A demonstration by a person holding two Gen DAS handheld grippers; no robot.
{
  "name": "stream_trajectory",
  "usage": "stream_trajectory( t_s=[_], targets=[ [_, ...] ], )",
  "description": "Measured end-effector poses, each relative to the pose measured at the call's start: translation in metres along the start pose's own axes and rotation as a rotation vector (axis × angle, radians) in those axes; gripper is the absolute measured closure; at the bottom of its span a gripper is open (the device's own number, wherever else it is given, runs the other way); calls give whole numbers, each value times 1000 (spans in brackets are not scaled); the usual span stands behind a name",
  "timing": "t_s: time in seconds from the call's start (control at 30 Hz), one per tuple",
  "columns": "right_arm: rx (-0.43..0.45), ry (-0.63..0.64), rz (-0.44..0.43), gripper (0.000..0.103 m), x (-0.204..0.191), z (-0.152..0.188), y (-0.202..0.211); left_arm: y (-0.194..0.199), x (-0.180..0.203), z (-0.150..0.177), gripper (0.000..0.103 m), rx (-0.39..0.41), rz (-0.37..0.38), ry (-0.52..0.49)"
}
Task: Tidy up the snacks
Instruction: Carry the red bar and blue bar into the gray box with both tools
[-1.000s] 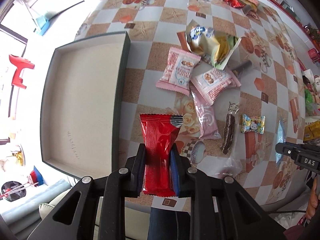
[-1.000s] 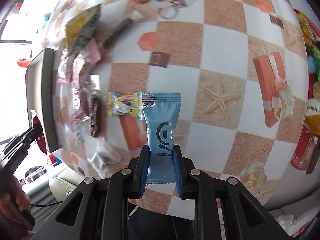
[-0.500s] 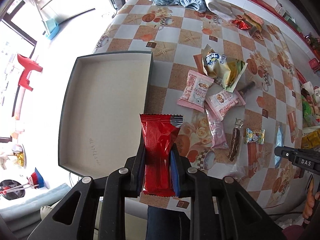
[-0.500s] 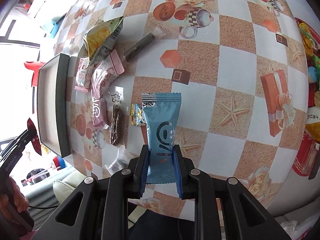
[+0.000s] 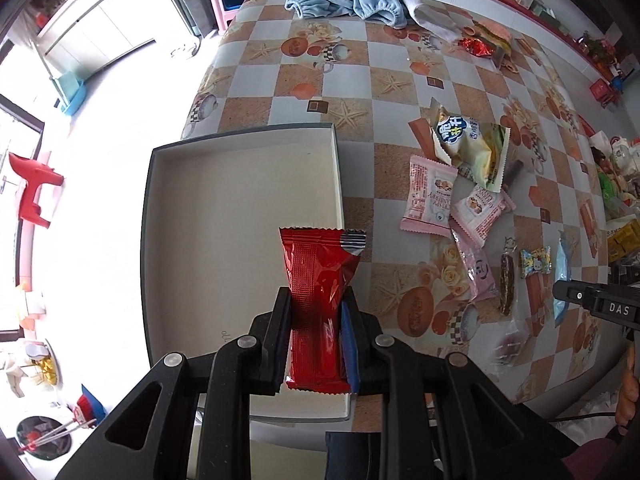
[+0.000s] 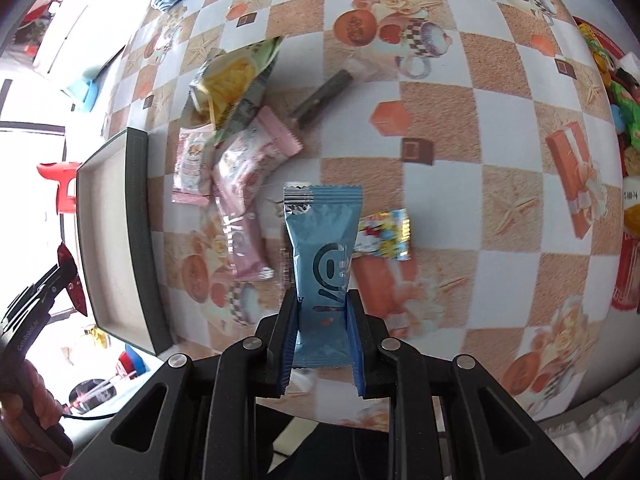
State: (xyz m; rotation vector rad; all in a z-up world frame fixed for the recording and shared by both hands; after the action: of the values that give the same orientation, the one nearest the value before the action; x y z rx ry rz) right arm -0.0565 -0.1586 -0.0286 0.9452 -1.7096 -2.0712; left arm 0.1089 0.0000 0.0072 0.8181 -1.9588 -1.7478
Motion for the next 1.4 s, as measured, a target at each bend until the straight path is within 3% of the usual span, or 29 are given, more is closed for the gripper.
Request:
stream_trajectory(
  t_s=[0.37,0.6,1.2,1.4],
  targets=[
    [-12,130,65,79,-70,2,-4,-11,-53,23,78,-12,23,74],
    [-14,232,88,79,-111,0,-7,-18,-66,32,78,-16,43,117],
    [-37,347,128,79,-155,-1,-19,-30,-91,34,78,-12,70,181],
    [-64,384,96,79,-184,-4,-28,-40,-103,38,78,-35,50,182]
  ],
)
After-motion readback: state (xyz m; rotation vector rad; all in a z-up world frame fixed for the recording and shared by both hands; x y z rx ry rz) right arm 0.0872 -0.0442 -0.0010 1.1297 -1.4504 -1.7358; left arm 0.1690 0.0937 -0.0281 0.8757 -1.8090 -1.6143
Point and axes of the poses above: each gripper's, at about its wrist camera, not at the fingertips, and y roughly against the way its jaws point, x to its right, z to its underside, the point moved 2 cm from there along -y, roughly the way its jaws point, and after that the axes turned 3 degrees about -y, right-handed, at the moved point
